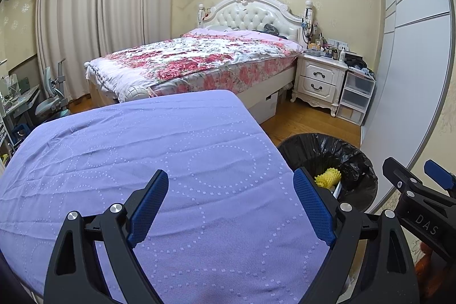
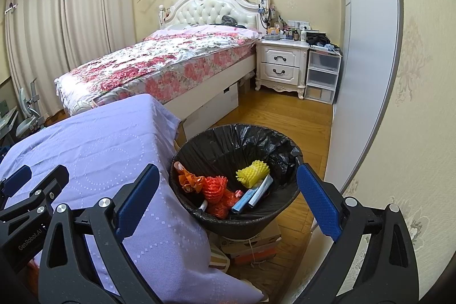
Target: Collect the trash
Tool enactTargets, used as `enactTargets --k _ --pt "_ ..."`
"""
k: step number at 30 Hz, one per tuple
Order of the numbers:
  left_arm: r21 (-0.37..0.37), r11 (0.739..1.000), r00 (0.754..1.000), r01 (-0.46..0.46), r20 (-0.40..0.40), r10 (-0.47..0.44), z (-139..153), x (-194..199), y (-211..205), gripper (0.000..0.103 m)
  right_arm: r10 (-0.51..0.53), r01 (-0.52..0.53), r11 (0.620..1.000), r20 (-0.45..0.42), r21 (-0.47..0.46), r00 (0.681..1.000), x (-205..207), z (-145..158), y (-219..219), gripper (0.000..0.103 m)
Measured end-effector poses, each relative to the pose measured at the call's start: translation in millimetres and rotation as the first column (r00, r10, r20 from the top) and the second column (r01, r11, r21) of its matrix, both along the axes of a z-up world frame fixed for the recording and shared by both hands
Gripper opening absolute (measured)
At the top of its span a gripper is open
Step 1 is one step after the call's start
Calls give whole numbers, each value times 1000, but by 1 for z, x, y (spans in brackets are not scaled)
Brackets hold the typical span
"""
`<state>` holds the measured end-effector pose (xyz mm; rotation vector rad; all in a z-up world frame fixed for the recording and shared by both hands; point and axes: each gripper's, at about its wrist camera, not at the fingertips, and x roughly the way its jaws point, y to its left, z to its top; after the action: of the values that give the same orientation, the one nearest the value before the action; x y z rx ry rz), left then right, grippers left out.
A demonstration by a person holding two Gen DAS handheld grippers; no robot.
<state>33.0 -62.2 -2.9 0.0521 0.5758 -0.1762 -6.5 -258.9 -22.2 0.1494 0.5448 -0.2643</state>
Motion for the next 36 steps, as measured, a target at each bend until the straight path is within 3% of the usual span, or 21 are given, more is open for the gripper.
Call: enactTargets --k 36 --pt "21 999 998 34 54 -35 4 -9 -11 87 0 0 1000 0 0 1000 0 -1 1 95"
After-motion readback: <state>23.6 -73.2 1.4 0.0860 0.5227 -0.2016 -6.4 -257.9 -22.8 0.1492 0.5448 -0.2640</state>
